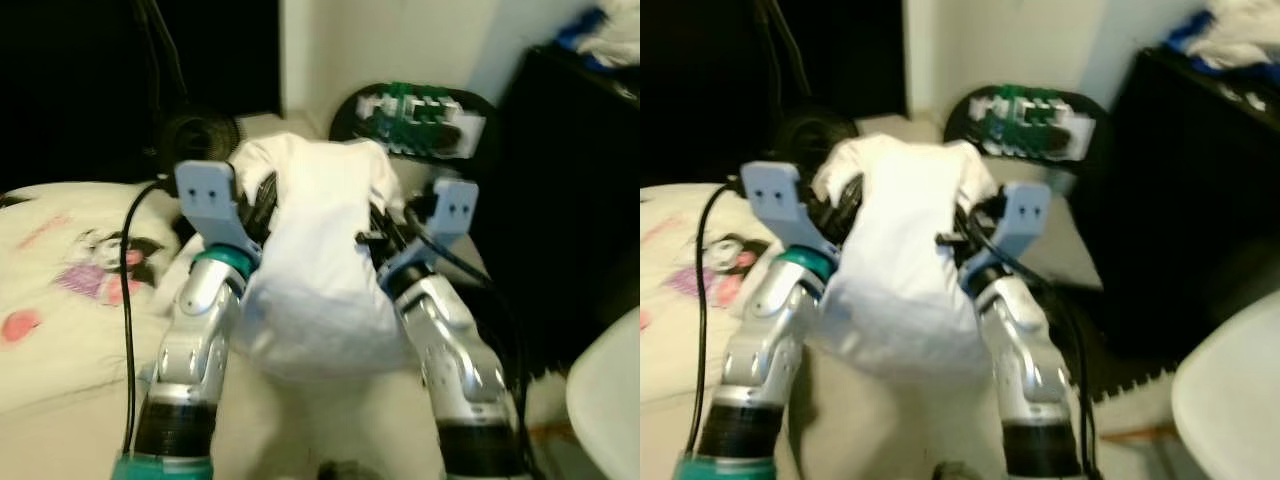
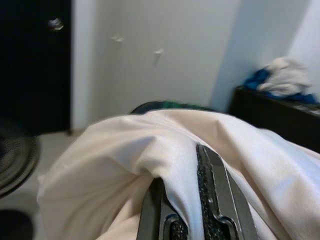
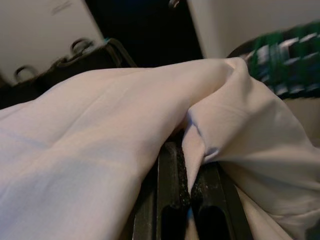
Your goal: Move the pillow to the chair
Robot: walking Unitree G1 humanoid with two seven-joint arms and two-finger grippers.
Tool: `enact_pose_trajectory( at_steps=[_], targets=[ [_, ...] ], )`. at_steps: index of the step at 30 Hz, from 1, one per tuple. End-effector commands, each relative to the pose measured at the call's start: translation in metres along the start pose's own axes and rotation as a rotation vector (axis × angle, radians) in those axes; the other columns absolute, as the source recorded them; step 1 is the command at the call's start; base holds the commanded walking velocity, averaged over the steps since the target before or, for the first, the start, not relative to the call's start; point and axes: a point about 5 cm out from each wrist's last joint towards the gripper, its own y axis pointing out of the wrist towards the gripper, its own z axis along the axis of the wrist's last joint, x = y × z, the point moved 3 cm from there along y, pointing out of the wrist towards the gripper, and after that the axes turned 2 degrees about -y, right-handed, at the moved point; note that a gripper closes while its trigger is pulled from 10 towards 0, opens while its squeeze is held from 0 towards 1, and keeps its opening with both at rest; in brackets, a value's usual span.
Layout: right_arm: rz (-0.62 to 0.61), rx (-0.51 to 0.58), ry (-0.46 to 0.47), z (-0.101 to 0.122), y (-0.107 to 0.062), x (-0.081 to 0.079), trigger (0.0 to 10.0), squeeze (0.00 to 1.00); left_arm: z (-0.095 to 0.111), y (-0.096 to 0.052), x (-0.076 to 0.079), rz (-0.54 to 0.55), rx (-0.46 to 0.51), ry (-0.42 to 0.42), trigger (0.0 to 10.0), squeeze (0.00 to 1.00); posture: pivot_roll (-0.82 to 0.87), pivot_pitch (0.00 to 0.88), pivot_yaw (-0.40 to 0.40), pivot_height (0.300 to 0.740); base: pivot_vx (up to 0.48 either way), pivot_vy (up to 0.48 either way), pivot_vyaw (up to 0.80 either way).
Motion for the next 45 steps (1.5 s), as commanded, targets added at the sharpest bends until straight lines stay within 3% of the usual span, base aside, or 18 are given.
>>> enact_pose_trajectory(
  at_steps=[1,9,14,21,30,45],
  targets=[
    [0.111,0.071,-0.001,0.015,0.005,-0.030,10.0,0.00,0.000,0.005,0.026,-0.121,0.006,-0.012,10.0,0.00,0.00,0.000,0.074,0.740,0.000,0.000,-0.80],
    [0.094,0.066,-0.022,0.014,0.003,-0.028,10.0,0.00,-0.012,-0.001,0.026,-0.131,-0.056,-0.069,10.0,0.00,-0.01,0.000,0.087,0.740,0.000,0.000,-0.80],
    [0.088,0.067,-0.027,0.015,0.001,-0.026,10.0,0.00,-0.010,-0.003,0.028,-0.148,-0.044,-0.093,10.0,0.00,-0.01,0.000,0.090,0.740,0.000,0.000,-0.80],
    [0.077,0.065,-0.029,0.013,0.000,-0.024,10.0,0.00,-0.009,-0.002,0.031,-0.173,-0.030,-0.096,10.0,0.00,-0.01,0.000,0.096,0.740,0.000,0.000,-0.80],
    [0.056,0.057,-0.036,0.010,-0.002,-0.020,10.0,0.00,-0.023,-0.010,0.024,-0.158,-0.103,-0.055,10.0,0.00,0.00,0.000,0.096,0.740,0.000,0.000,-0.80],
    [0.074,0.033,-0.050,0.005,-0.003,-0.021,10.0,0.00,-0.020,-0.014,0.029,-0.183,-0.096,-0.062,10.0,0.00,0.00,0.000,0.080,0.740,0.000,0.000,-0.80]
  ],
)
